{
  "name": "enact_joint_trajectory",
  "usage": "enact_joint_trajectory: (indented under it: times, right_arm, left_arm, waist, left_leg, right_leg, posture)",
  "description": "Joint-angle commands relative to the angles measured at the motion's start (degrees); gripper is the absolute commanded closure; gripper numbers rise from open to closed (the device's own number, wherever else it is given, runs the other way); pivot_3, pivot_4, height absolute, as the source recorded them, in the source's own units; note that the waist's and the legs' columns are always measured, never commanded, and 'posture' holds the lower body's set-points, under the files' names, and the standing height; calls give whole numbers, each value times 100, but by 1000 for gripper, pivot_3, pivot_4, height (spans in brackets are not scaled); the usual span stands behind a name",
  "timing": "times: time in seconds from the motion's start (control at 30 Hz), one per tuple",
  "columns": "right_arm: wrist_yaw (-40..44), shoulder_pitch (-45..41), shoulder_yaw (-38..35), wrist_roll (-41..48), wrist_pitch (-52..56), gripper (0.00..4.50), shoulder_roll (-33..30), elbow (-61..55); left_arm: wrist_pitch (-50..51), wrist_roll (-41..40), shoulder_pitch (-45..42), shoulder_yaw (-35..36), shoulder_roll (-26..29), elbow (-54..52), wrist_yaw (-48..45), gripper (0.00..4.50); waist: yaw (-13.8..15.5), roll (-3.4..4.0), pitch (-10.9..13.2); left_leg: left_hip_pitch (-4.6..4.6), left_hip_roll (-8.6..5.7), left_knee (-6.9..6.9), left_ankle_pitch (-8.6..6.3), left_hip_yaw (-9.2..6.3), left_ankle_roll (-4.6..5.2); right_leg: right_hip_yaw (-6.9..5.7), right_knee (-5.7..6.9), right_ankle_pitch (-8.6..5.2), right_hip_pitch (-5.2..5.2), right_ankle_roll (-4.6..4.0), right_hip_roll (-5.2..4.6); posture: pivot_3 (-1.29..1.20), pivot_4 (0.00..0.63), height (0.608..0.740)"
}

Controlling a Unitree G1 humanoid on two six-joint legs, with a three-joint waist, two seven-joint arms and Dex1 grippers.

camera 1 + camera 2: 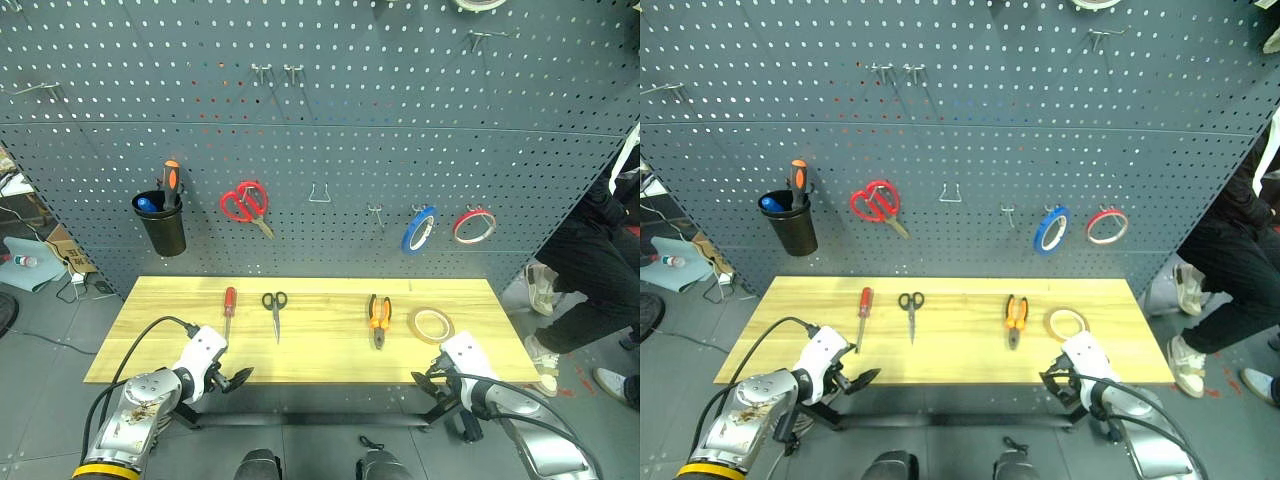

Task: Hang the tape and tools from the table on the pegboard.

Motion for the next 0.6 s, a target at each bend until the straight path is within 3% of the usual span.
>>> enact_joint_trajectory:
  times: [0.03, 0.17, 0.3, 0.37, 0.6]
  right_arm:
    - [12, 34, -91, -7, -61, 0, -119, -239]
    - [79, 66, -145, -42, 48, 0, -344, -422]
    - [312, -248, -217, 67, 309, 0, -711, -525]
    - [445, -389, -225, 103, 395, 0, -872, -489]
    - [928, -1311, -86, 63, 479, 0, -1411, 258]
  left_arm:
    - [1, -177, 53, 99, 52, -210, -117, 70]
    - [129, -523, 261, 245, 93, -683, -317, 70]
    - [473, -1250, 265, 355, -29, -1671, -559, 70]
    - [577, -1473, 306, 282, 22, -2129, -719, 70]
    - [1122, -2198, -659, 41, 5, -2836, -1029, 70]
  waist:
    - [-1, -7, 11]
    - [-4, -20, 116]
    - [4, -27, 409]
    - [7, -26, 542]
    - [17, -22, 1023]
  left_leg:
    - [0, 0, 0, 0, 0, 0]
    - [-1, 0, 5, -4, -2, 0]
    - [-4, 4, 46, -13, -10, 1]
    - [-13, 3, 55, -13, -12, 1]
    - [-48, -5, 57, -11, -20, 4]
  right_leg:
    - [0, 0, 0, 0, 0, 0]
    - [2, -1, -1, 0, 0, -2]
    - [0, 1, -1, 3, -1, -4]
    - [5, -4, -2, -5, -2, -6]
    - [17, -32, -1, -15, -1, -1]
  posture:
    - [125, 51, 740]
    - [129, 91, 740]
    - [126, 183, 740]
    - [122, 200, 740]
    - [94, 298, 740]
